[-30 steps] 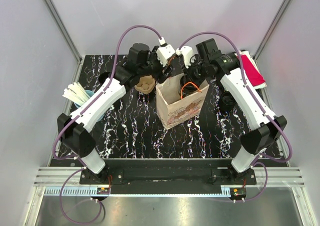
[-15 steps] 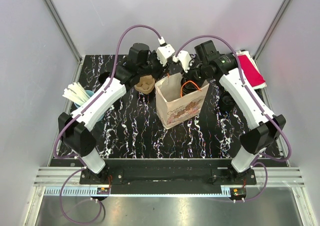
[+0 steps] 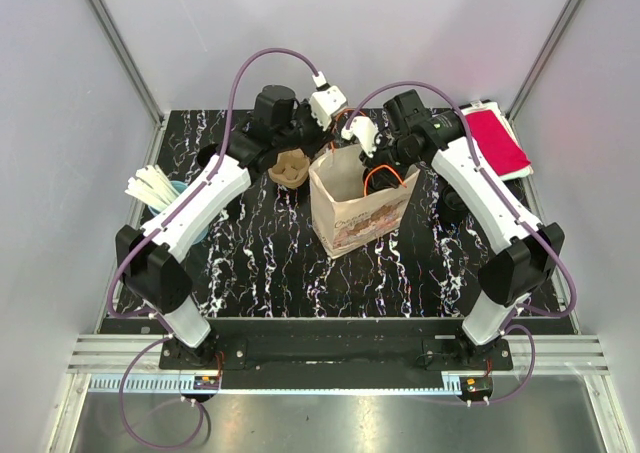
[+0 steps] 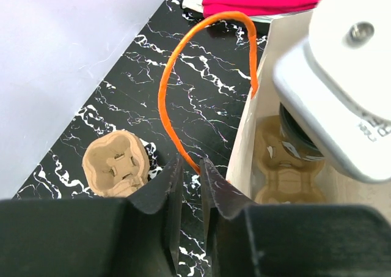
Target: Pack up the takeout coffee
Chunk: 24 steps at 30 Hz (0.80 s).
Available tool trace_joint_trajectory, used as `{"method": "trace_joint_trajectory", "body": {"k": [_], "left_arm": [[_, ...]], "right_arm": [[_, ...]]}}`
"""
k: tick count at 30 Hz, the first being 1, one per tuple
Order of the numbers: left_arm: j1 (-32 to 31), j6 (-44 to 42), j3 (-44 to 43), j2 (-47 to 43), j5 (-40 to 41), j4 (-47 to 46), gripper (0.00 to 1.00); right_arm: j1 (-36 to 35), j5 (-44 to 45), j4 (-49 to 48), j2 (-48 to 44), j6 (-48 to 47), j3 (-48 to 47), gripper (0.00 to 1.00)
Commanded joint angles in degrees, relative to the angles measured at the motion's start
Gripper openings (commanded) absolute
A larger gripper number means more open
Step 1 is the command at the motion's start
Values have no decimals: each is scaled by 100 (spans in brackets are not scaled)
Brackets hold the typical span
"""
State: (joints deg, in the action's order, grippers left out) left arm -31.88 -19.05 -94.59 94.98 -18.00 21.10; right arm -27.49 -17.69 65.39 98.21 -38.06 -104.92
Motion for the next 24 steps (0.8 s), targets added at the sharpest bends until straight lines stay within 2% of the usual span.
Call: {"method": "trace_joint_trajectory", "body": {"k": [1, 24], "left_arm": [[68, 50, 45, -146, -125, -317, 19], [68, 217, -60, -32, -142, -317, 20]], "right_arm": [[-46, -199, 106, -13, -236, 51, 0], [-38, 55, 308, 348, -439, -19, 0]]}}
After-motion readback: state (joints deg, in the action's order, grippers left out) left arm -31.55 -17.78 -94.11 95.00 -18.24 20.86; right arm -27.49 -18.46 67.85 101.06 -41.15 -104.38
